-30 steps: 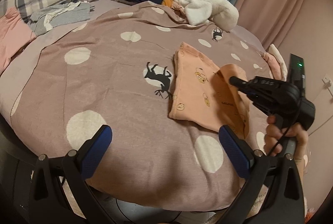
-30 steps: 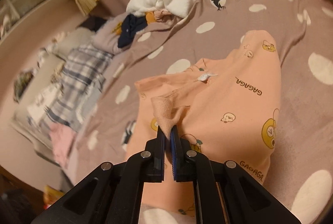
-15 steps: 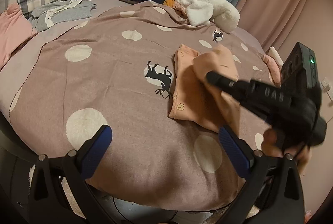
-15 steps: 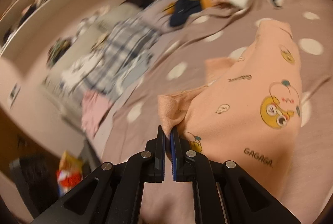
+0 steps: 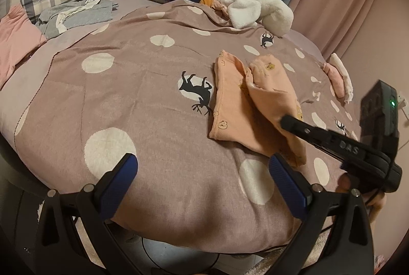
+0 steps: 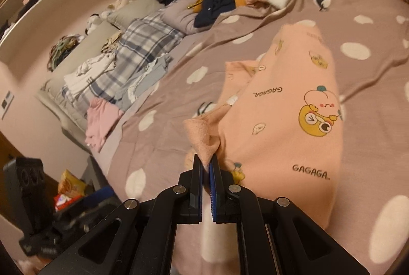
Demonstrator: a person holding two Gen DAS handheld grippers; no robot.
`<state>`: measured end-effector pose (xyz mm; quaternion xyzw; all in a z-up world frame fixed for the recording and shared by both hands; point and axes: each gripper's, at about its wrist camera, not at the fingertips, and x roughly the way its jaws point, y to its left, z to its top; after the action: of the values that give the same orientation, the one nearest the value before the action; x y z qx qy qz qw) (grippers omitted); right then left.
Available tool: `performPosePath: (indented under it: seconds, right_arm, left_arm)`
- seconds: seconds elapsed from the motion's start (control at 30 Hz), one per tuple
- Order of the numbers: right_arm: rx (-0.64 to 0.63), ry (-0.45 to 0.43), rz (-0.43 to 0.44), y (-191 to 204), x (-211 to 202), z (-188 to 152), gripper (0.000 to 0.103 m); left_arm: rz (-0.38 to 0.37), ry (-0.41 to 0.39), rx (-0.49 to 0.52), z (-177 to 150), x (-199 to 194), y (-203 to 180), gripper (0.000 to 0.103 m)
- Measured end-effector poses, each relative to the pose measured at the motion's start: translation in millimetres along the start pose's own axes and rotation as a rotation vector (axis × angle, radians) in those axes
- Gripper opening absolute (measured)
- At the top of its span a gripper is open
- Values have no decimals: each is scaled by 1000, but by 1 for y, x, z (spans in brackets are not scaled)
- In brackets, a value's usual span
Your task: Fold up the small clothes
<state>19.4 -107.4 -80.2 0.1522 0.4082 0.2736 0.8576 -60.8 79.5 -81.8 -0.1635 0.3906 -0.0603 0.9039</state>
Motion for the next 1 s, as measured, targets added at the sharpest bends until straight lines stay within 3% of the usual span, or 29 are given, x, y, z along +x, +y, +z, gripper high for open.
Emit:
performPosePath:
  seconds: [0.23,0.33,0.4,0.47,0.5,0.57,0.73,0.8,0.87,0.9,1.0]
  right_arm:
    - [-106,118,-147,1,2,-9,8]
    - [-138,111,-217,3,-5,-6,13]
    - [-163,83,-248,7,-11,2,32]
    - [-163,56,-230,8,-11,15,75]
    - [-148,49,-212,7,-8,23,78]
    - [-124,45,-176,4,4,40,79]
    - [-111,70,-280,-4,54,71,78]
    - [-97,88,-350,-13,74,78,69]
    - [-66,102,-412,-25,87,80,45]
    - [-48,108,-430,-30,90,79,39]
    - [-23,106,-419,-39,90,77,17]
  left_arm:
    - [-7,28,22,-2,6,-7,103]
    - [8,23,44,-3,7,-8,103]
    - [14,24,33,-3,9,-5,102]
    - [5,33,14,-2,12,-2,102]
    - [3,38,10,-2,13,-1,103]
    - [5,45,12,-3,15,0,102]
    - [23,52,28,-4,21,2,102]
    - [23,57,3,-3,25,6,102]
    - [12,56,-28,-2,27,11,102]
    - [6,59,-32,-1,29,12,102]
    - [21,63,-27,0,33,12,102]
